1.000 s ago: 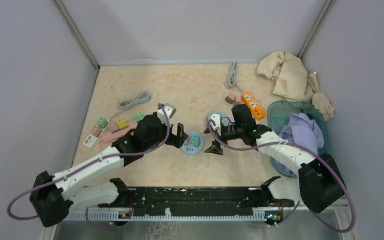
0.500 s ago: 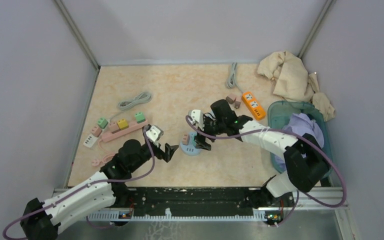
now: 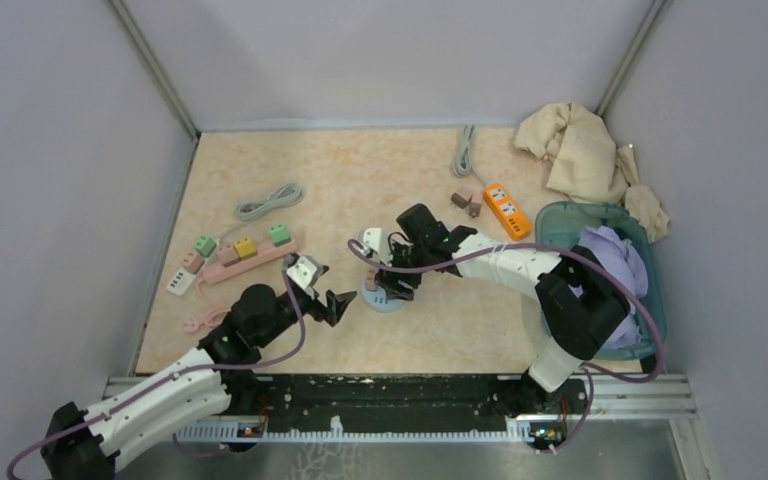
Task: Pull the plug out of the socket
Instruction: Remove the plug from the socket.
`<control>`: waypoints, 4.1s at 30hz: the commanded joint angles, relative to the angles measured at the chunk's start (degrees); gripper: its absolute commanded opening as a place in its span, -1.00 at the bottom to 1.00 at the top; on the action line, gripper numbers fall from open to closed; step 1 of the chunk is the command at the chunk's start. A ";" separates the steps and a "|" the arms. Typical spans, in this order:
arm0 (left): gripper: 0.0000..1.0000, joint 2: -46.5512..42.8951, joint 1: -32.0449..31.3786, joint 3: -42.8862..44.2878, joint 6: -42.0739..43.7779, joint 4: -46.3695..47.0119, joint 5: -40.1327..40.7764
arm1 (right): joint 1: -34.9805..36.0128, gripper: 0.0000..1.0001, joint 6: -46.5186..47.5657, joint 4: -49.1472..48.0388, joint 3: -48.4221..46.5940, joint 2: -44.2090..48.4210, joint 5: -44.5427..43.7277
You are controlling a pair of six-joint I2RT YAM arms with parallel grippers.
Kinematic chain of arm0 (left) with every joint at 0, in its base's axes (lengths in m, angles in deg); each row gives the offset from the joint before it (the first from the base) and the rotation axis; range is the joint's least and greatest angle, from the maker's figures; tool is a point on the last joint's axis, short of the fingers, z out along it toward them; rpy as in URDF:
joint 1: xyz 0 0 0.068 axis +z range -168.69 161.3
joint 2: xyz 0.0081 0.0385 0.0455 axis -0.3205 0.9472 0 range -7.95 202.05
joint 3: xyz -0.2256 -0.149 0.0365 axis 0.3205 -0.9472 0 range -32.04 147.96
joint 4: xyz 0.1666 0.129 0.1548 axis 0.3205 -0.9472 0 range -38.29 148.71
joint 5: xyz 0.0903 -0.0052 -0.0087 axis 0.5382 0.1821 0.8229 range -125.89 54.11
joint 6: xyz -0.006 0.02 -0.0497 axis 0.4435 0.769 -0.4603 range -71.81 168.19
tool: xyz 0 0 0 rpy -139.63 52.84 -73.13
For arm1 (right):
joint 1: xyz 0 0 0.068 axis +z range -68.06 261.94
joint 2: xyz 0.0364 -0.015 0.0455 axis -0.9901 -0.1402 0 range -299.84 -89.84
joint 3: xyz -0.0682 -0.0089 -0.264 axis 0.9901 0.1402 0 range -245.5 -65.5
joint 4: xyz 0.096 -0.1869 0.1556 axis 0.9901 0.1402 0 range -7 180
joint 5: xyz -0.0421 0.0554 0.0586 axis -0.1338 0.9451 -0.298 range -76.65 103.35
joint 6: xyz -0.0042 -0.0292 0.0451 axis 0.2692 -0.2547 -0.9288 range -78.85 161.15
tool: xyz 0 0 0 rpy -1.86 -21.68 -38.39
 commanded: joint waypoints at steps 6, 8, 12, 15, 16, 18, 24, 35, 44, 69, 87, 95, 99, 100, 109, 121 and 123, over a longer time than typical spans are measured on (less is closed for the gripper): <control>0.75 0.42 -0.17 -1.53 0.68 4.53 -3.47 | 0.46 -0.22 -0.10 -0.02 -3.44 -0.27 -3.25; 0.74 0.62 -0.17 -2.35 1.69 6.49 -5.50 | 0.23 -0.37 1.49 0.67 -3.08 0.23 -3.14; 0.75 1.77 -0.18 -5.05 5.69 12.66 -12.32 | -1.87 -0.50 6.22 2.30 -1.86 1.88 0.31; 0.78 4.05 -0.13 -6.41 7.94 16.81 -16.54 | -5.03 -0.52 11.78 4.26 -1.00 3.62 4.99; 0.78 5.25 -0.15 -6.57 8.75 17.95 -17.87 | -6.25 -0.51 14.46 5.18 -0.67 4.23 6.91; 0.79 8.11 -0.17 -6.65 10.38 19.99 -20.69 | -8.25 -0.52 19.79 6.68 0.46 5.35 9.88; 0.74 21.29 -0.13 -3.76 13.39 27.55 -28.63 | -10.22 -0.57 37.34 15.45 2.06 5.34 13.42; 0.46 43.56 -0.26 3.63 12.86 40.54 -29.71 | -10.98 -0.57 43.06 17.34 4.08 6.00 16.23; 0.58 52.77 -0.21 6.17 13.38 48.36 -27.88 | -11.36 -0.59 42.02 16.75 4.13 5.68 17.60; 0.26 61.46 -0.26 10.09 14.23 46.18 -31.97 | -11.36 -0.72 39.20 15.77 2.58 4.51 19.63; -0.95 61.10 -0.20 10.72 13.87 43.89 -29.11 | -11.00 -1.00 35.84 14.17 3.71 5.99 21.44; -0.96 61.63 -0.25 10.62 14.05 43.02 -29.92 | -11.48 -1.00 29.14 9.72 3.11 4.78 22.82; -0.97 61.38 -0.25 9.95 13.93 42.99 -29.71 | -13.78 -1.00 33.17 12.00 2.32 4.37 21.57; -0.97 61.30 -0.26 9.83 13.92 43.13 -29.59 | -14.16 -1.00 34.52 12.92 2.51 4.40 21.05; -0.97 61.97 -0.23 10.29 13.90 43.56 -29.56 | -13.59 -1.00 40.93 15.36 8.19 6.65 19.40; -0.97 61.60 -0.26 10.16 13.85 43.13 -29.43 | -13.36 -1.00 31.58 11.67 1.91 3.90 23.08; -0.97 61.41 -0.20 9.91 13.81 43.18 -29.30 | -15.55 -1.00 32.96 12.95 1.36 3.41 23.11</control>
